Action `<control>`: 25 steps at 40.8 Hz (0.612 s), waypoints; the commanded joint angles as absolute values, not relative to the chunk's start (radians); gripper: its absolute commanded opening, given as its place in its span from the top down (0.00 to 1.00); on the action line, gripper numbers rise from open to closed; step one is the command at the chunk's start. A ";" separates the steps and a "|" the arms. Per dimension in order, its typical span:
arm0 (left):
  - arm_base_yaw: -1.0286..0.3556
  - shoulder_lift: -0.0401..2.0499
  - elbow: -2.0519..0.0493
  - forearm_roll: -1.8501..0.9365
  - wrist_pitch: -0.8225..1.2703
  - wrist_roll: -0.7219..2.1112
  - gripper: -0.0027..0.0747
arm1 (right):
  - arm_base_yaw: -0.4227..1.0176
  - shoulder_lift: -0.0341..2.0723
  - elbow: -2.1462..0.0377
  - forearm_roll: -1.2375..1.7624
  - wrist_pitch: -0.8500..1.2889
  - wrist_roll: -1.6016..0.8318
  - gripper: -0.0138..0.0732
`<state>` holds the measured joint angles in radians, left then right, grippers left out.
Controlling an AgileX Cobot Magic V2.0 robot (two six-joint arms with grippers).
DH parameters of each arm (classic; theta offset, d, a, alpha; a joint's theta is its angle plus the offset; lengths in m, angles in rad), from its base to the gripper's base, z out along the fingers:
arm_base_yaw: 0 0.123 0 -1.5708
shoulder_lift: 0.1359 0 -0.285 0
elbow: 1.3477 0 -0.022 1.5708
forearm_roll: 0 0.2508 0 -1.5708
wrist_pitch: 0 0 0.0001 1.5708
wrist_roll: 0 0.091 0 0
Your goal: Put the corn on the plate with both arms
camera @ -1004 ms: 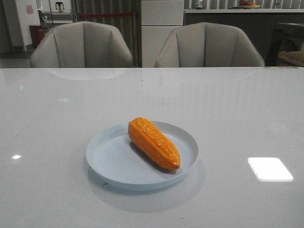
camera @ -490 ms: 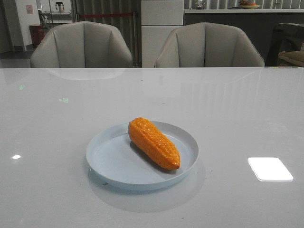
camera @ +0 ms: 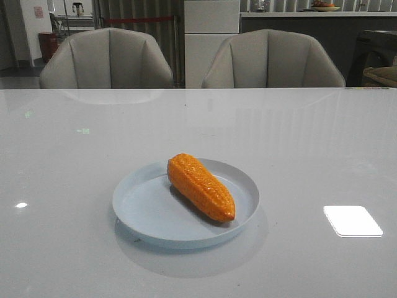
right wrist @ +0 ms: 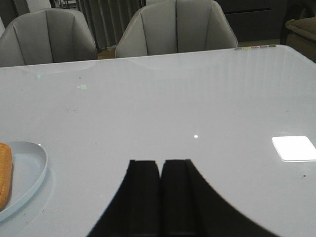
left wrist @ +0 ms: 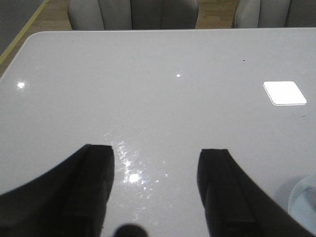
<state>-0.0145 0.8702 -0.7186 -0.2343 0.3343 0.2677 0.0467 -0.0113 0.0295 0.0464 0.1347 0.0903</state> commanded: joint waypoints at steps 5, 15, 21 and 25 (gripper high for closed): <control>-0.020 0.842 -0.724 -0.182 0.218 0.265 0.43 | 0.038 -0.028 0.007 0.050 0.056 0.086 0.76; -0.020 0.666 -0.594 -0.089 0.135 0.265 0.85 | 0.038 -0.028 0.007 0.050 0.056 0.086 0.76; -0.020 0.517 -0.525 -0.028 0.092 0.263 0.84 | 0.038 -0.028 0.007 0.050 0.056 0.086 0.76; -0.020 0.397 -0.484 -0.028 0.070 0.259 0.84 | 0.038 -0.028 0.007 0.050 0.056 0.086 0.76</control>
<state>-0.0145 0.4700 -0.4784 -0.0330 0.1823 0.2677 0.0467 -0.0113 0.0295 0.0464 0.1347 0.0903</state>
